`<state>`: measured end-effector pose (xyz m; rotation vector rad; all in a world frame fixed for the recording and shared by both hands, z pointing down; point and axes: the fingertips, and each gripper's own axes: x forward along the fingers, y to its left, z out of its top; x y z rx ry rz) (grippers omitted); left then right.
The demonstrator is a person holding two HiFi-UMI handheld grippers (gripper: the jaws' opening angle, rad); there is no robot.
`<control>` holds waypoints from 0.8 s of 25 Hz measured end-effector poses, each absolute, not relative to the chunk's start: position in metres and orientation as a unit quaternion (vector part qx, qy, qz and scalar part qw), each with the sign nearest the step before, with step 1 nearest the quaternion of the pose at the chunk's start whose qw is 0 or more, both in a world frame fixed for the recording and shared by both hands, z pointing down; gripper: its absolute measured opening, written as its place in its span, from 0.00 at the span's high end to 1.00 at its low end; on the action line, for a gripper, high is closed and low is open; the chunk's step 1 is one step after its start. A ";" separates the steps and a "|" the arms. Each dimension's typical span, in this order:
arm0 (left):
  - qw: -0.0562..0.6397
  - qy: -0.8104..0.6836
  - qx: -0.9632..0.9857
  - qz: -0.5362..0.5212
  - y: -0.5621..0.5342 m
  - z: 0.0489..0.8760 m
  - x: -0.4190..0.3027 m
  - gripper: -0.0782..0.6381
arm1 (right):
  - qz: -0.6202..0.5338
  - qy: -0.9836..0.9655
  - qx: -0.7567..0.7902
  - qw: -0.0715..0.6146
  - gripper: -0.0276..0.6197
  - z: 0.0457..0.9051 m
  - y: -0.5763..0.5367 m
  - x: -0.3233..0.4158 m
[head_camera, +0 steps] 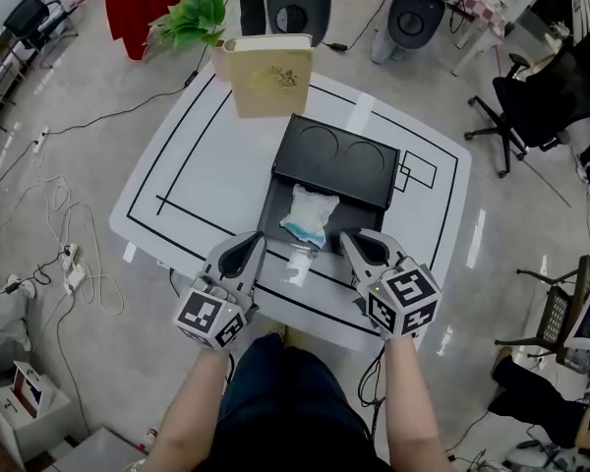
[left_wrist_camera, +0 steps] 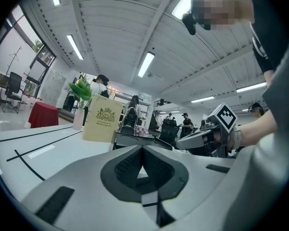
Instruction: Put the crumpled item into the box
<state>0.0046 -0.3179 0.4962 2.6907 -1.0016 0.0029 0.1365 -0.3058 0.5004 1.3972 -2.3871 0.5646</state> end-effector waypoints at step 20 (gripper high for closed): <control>0.109 -0.330 0.938 -0.005 -0.313 0.459 0.022 0.90 | 0.175 -0.837 0.504 0.121 0.95 0.463 -0.278 0.149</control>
